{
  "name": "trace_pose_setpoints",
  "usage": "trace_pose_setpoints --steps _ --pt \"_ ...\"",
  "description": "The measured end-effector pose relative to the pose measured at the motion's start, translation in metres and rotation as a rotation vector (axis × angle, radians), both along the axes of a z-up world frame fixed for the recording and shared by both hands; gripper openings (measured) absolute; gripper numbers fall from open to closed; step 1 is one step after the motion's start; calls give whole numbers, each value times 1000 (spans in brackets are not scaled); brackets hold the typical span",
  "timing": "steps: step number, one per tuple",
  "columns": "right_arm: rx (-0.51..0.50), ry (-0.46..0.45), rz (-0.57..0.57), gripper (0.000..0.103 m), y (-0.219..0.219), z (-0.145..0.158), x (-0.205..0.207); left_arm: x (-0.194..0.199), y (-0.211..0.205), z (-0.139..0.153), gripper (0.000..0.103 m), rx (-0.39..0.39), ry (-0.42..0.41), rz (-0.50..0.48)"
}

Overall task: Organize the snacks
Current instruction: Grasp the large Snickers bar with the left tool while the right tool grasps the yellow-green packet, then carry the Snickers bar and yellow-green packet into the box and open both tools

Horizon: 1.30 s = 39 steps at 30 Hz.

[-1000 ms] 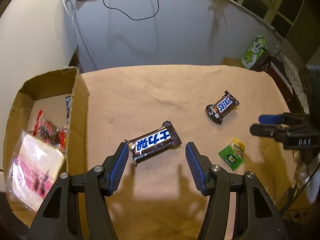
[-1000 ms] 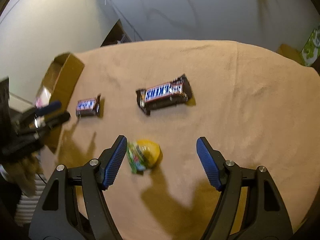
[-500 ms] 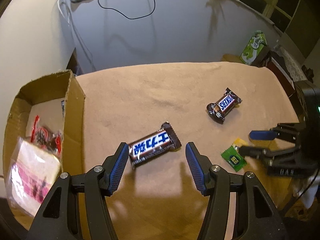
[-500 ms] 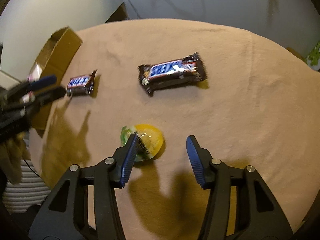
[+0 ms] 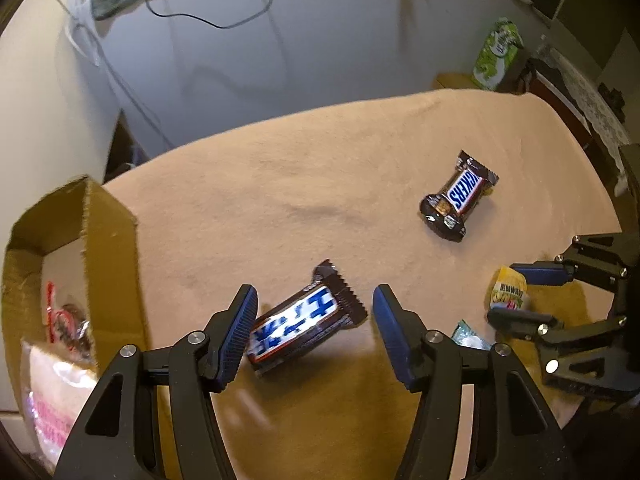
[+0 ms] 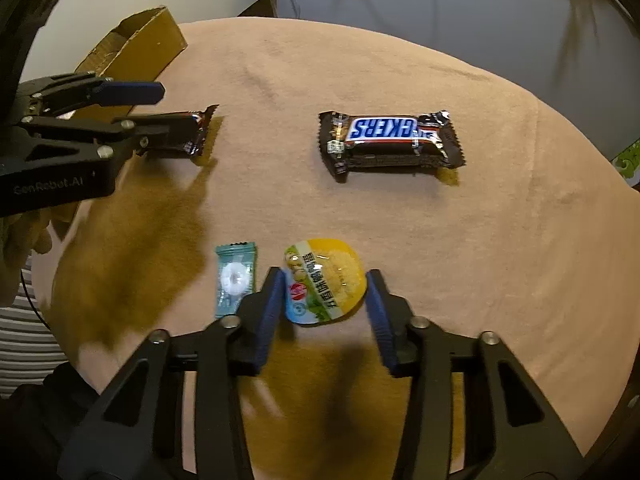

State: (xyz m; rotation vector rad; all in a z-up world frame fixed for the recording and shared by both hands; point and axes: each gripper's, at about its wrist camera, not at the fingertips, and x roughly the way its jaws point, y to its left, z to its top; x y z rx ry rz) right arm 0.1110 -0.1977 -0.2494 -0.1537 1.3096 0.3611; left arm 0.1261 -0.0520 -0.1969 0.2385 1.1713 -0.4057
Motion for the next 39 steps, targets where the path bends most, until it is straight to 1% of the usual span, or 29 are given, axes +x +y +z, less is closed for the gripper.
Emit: trace_pose_setpoints --steps 2,4,7,8,10,13,15,18,20,21,22,23,30,37,39 --pt "14 8 -9 39 -3 1 -1 0 -1 -2 60 12 4 -14" --pt "14 9 -10 38 -2 2 -2 3 -3 -6 60 18 25 -22" --pt "15 10 -6 38 -7 4 0 4 -3 -16 62 52 47 -25" --pt "15 11 -6 38 -1 2 1 4 -3 -18 62 54 55 -24" --pt "17 12 -7 37 -4 1 4 1 0 -20 62 55 63 -15" --pt "23 14 -10 36 -3 -2 9 -5 3 -19 62 27 74 6" --pt "26 14 -10 35 -5 -2 10 -10 3 -19 61 26 73 10" --pt "25 13 -7 33 -5 -3 10 -12 4 -20 52 31 65 18" --pt "25 11 -8 31 -6 -2 9 -15 6 -19 38 16 68 40" --pt "27 11 -9 31 -7 -2 8 -15 7 -19 35 7 69 48" --pt "33 11 -11 30 -8 -2 8 -15 7 -19 28 3 69 54" --pt "39 12 -14 30 -8 -2 8 -15 8 -19 27 -1 68 64" --pt "64 5 -27 29 -15 2 6 -18 20 -16 27 -83 84 143" --pt "99 -21 -45 29 -29 21 4 -25 35 -3 27 -135 54 177" --pt "107 -31 -44 29 -29 27 3 -29 47 5 27 -150 39 183"
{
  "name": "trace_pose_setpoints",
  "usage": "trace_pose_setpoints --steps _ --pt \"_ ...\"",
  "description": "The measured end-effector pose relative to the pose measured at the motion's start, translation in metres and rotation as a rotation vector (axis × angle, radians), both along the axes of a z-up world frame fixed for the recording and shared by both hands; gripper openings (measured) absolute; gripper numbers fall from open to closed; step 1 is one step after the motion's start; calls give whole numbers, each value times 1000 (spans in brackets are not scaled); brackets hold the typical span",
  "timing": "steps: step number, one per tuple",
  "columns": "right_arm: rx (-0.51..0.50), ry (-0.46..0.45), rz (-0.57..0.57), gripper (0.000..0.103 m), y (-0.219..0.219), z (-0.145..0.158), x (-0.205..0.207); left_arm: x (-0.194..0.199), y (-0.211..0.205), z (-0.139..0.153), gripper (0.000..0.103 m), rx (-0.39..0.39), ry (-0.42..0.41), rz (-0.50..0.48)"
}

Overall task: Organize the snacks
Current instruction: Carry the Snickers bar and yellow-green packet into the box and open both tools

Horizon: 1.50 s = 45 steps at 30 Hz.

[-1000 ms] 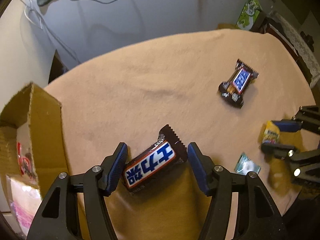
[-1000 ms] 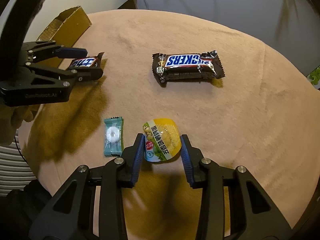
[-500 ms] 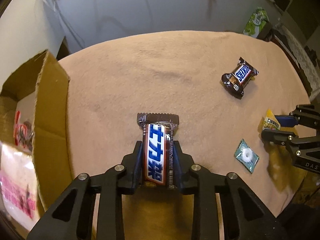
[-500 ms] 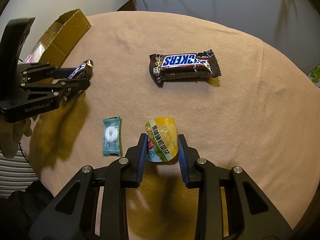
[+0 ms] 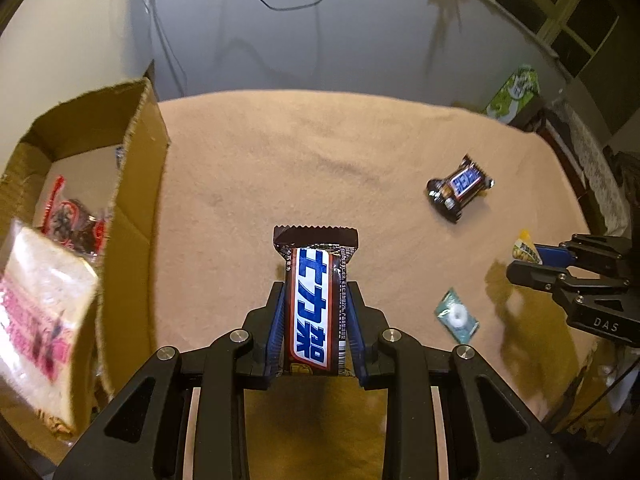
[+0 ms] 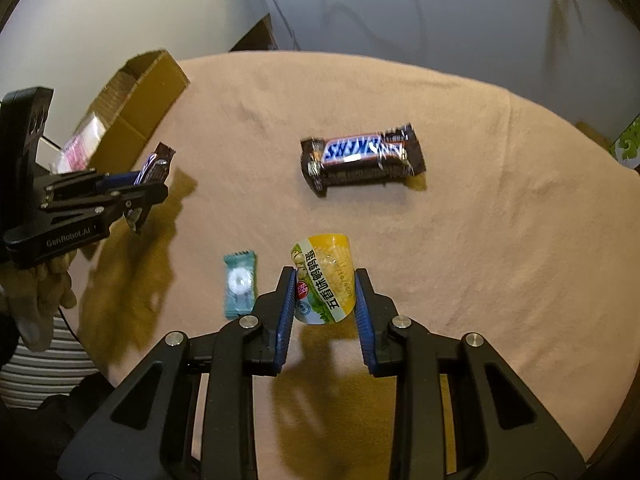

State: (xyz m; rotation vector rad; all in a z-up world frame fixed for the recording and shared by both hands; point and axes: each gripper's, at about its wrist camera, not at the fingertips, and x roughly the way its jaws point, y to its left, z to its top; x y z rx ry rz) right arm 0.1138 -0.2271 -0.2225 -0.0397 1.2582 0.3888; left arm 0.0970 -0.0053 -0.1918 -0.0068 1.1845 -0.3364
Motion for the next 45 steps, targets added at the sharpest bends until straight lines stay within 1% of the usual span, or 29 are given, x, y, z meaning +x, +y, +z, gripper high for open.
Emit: trace_pose_setpoints --steps 4,9,13,16,25,30,35,45 --pt "15 -27 15 29 3 17 3 -8 18 15 27 -21 -33 27" --pt "45 -63 44 29 16 39 15 -14 39 30 27 -24 -68 74" --pt "62 -91 87 29 35 53 28 -17 57 44 27 -13 -97 123" --pt "69 -103 115 29 54 61 35 -15 62 51 27 -3 -110 147" --pt "78 -129 208 29 100 78 45 -18 89 65 27 8 -155 219" --pt "86 -130 262 29 130 83 55 -16 99 71 27 19 -176 238" --pt "92 -127 311 29 170 82 68 -11 115 73 27 31 -189 261" --pt "109 -119 375 29 231 80 94 -1 137 69 27 44 -185 296"
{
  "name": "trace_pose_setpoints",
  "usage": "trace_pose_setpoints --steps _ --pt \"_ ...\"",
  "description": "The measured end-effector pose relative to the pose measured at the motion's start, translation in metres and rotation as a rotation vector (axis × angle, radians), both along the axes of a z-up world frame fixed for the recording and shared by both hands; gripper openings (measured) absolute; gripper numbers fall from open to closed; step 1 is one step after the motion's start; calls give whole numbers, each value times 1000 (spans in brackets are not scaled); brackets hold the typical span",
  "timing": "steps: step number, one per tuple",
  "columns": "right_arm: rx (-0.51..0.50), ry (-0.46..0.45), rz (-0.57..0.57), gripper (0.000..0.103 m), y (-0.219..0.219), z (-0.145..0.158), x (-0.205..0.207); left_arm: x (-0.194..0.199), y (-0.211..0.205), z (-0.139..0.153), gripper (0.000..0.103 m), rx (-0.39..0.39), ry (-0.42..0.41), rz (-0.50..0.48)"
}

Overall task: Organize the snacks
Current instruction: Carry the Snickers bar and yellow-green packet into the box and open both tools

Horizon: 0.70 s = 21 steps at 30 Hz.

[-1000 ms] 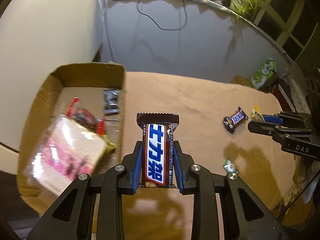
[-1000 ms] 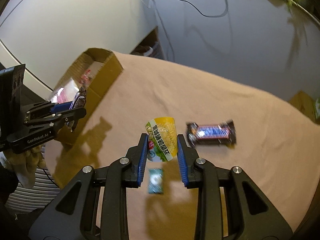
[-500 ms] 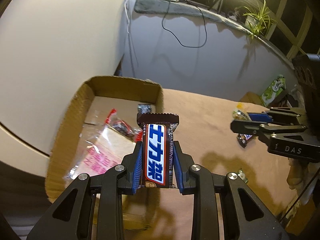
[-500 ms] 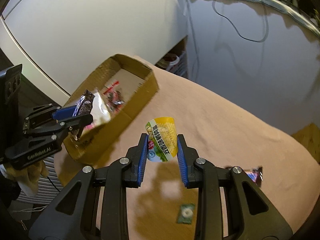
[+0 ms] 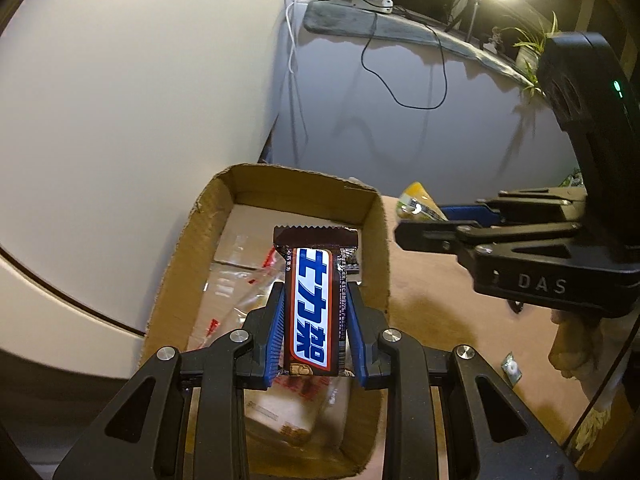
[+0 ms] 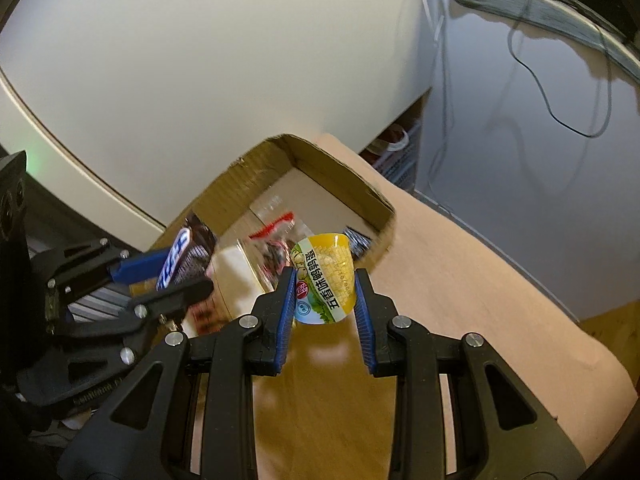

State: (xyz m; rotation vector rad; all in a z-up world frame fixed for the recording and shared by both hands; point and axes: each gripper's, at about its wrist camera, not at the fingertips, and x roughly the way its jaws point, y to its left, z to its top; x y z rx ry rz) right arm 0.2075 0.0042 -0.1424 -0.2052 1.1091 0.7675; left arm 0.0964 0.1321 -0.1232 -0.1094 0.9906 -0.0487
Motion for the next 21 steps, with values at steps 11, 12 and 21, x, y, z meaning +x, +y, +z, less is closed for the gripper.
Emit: trace_pose_setpoints --steps 11,12,21 --pt "-4 44 38 29 32 -22 20 9 13 -10 27 -12 24 32" --pt "-5 47 40 29 34 -24 20 10 13 -10 27 -11 26 32" --pt "-14 60 55 32 42 -33 22 13 15 -12 27 -12 32 39"
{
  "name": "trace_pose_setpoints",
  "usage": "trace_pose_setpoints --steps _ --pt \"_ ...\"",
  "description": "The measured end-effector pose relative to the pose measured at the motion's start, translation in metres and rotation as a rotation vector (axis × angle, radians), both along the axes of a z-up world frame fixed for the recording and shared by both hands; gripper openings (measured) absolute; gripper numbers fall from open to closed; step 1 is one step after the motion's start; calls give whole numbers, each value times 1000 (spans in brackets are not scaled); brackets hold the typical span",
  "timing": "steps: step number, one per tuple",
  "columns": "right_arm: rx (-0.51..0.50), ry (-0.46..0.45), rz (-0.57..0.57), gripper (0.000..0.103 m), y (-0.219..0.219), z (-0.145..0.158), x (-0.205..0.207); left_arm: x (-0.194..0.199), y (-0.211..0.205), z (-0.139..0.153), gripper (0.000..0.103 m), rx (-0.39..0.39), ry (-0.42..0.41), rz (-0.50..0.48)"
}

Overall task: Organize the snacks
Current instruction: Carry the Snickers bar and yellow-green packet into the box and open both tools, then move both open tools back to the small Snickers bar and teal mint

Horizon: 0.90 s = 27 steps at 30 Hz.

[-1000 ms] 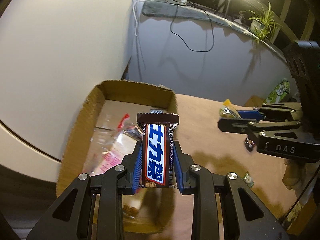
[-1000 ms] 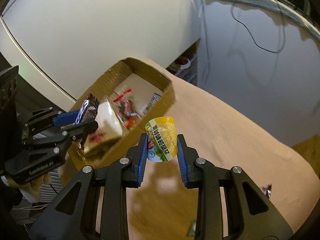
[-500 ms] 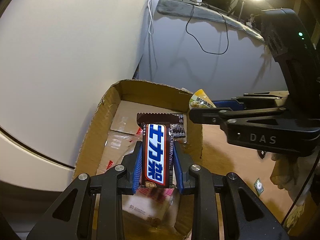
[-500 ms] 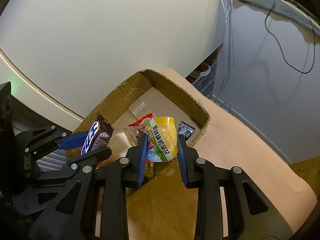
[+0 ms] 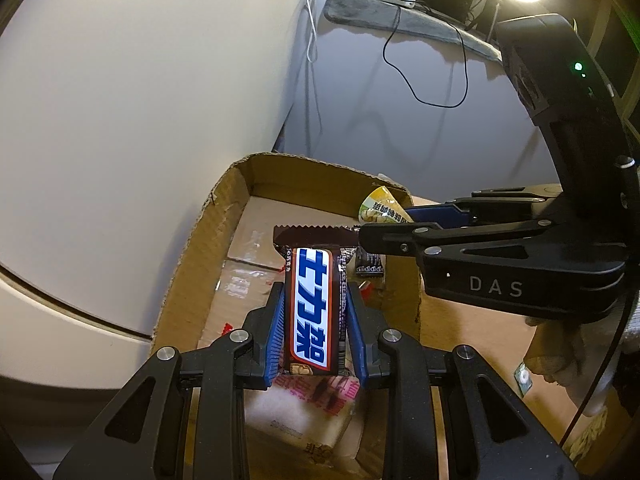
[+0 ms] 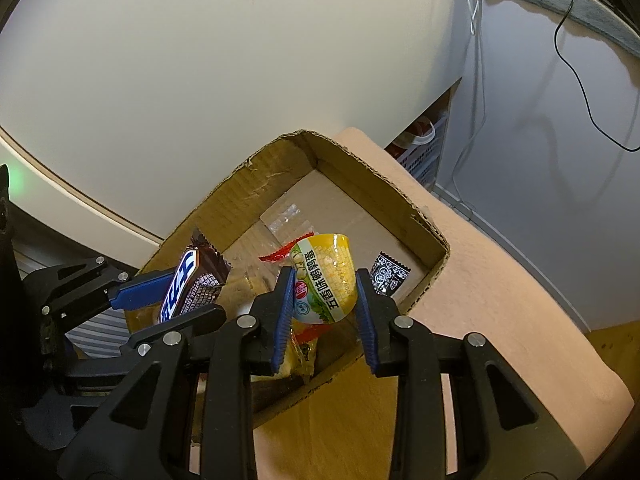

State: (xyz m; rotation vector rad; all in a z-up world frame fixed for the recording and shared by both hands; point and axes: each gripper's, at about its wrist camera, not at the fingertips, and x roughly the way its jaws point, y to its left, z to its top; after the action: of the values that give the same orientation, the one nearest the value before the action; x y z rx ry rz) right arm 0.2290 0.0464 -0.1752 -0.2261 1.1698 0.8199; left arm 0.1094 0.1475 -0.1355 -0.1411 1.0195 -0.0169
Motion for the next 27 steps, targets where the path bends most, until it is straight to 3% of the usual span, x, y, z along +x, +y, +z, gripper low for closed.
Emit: trace_pose_setpoints --steps 11,17,19,27 --pt "-6 -9 7 34 5 -1 1 0 2 1 27 11 -4 10" --pt "-3 -21 2 52 5 3 1 -2 4 1 29 14 -5 15" --pt "-7 -33 1 63 6 5 1 -3 6 2 33 16 -6 19" --pt "-11 -47 -14 64 3 12 -1 -8 6 4 40 22 -10 25"
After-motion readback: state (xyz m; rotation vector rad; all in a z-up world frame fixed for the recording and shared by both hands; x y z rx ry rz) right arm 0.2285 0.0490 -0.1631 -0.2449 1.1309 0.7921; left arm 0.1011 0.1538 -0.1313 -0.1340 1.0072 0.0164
